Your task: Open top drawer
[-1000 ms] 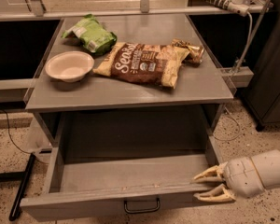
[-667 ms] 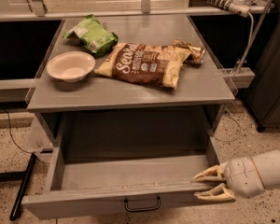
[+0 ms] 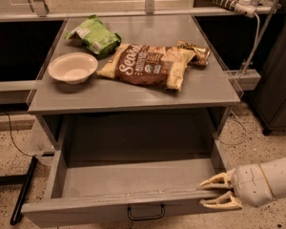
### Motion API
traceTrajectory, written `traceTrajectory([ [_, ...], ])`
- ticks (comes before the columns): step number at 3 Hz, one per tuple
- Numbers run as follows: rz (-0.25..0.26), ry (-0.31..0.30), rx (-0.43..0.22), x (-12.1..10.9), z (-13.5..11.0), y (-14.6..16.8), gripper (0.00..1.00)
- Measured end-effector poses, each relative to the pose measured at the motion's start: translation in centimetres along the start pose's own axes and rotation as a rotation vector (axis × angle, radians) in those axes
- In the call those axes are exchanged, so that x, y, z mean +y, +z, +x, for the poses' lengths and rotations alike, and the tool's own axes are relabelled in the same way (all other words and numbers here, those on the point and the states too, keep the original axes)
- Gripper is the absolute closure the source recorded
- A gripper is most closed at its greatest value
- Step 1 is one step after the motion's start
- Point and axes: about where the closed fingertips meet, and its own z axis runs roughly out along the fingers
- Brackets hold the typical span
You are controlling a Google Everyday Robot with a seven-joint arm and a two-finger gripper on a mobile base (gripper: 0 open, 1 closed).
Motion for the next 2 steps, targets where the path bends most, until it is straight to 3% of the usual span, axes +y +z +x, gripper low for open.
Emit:
traceTrajectory([
  [2, 0.000, 0.000, 0.000, 0.00, 0.00, 0.00, 0.35],
])
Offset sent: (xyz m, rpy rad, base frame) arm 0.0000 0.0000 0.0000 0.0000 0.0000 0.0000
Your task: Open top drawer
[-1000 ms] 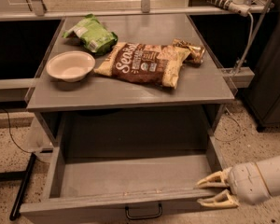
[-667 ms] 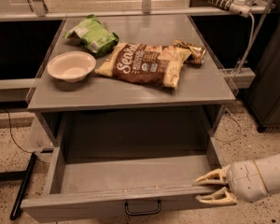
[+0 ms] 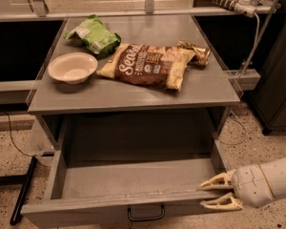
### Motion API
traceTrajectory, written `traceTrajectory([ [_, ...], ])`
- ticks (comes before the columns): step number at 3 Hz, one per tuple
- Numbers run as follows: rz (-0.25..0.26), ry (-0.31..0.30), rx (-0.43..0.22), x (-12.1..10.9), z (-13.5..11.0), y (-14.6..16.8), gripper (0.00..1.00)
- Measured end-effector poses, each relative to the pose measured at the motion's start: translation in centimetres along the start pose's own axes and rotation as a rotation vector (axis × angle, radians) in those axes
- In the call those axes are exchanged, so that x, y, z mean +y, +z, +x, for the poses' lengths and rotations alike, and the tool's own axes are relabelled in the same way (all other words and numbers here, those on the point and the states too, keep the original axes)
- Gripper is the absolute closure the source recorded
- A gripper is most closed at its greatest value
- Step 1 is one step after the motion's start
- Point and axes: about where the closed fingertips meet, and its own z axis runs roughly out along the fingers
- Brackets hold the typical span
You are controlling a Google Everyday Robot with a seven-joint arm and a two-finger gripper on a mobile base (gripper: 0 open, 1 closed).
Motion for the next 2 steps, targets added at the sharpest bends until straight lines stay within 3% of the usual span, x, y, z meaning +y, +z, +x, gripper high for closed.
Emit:
traceTrajectory([
  [1, 0.000, 0.000, 0.000, 0.00, 0.00, 0.00, 0.12],
  [2, 0.000, 0.000, 0.000, 0.00, 0.00, 0.00, 0.00],
])
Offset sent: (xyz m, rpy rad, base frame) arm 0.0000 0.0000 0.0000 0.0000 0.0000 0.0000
